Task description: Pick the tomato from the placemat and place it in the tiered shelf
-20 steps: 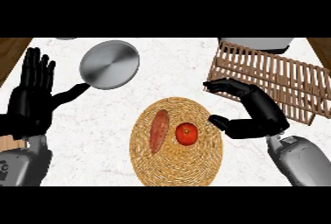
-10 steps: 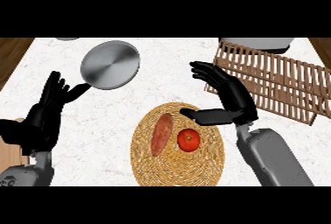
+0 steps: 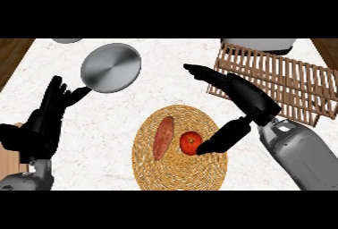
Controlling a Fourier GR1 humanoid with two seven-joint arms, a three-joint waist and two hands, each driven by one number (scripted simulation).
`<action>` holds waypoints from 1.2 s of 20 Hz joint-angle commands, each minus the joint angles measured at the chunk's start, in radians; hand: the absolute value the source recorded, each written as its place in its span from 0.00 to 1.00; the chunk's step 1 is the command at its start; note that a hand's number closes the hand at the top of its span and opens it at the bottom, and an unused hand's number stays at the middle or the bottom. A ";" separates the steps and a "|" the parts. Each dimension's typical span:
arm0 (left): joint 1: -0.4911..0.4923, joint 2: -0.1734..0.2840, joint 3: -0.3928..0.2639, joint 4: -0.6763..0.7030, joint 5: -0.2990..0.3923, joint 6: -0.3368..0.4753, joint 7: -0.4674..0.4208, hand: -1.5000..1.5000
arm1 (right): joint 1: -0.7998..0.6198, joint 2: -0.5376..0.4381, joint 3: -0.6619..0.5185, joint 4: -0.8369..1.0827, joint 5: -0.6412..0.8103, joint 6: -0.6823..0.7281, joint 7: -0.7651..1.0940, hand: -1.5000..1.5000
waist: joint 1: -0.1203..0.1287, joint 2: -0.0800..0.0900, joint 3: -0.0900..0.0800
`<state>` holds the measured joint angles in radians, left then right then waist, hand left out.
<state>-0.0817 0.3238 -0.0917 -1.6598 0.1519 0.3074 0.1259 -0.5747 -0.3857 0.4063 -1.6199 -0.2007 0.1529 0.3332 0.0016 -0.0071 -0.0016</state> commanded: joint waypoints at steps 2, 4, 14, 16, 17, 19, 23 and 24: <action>-0.006 0.001 0.012 0.001 0.004 0.001 0.015 0.50 | -0.134 -0.086 0.142 -0.098 0.149 0.069 0.237 0.00 | -0.003 -0.007 -0.003; -0.013 0.016 0.017 0.002 0.009 -0.021 0.010 0.50 | -0.213 -0.085 0.190 -0.091 0.223 0.085 0.320 0.00 | 0.008 -0.004 -0.003; 0.002 -0.025 0.011 -0.014 -0.011 -0.016 0.023 0.50 | -0.297 0.104 0.318 -0.075 0.357 0.198 0.707 0.00 | 0.002 0.005 0.001; -0.009 -0.003 0.040 -0.009 0.001 -0.029 0.021 0.50 | -0.271 0.148 0.418 -0.006 0.476 0.145 0.704 0.00 | 0.004 0.006 0.001; 0.009 -0.019 -0.005 -0.049 -0.031 -0.015 0.040 0.50 | -0.293 0.174 0.419 -0.012 0.461 0.181 0.746 0.00 | 0.005 0.004 0.001; -0.010 -0.007 0.039 -0.004 0.004 -0.045 0.015 0.50 | -0.318 0.160 0.416 0.056 0.495 0.204 0.720 0.00 | 0.006 0.007 0.001; -0.017 -0.006 0.044 0.033 -0.012 -0.046 0.000 0.50 | -0.270 0.123 0.492 0.126 0.565 0.217 0.714 0.00 | 0.002 0.010 0.000; 0.049 -0.030 0.037 0.020 -0.005 -0.058 -0.068 0.50 | -0.276 0.123 0.472 0.119 0.561 0.237 0.737 0.00 | 0.006 0.007 0.000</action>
<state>-0.0665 0.3087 -0.0619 -1.6648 0.1385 0.2725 0.1206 -0.8431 -0.2749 0.8562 -1.5644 0.3159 0.3242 0.9801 0.0050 -0.0013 -0.0010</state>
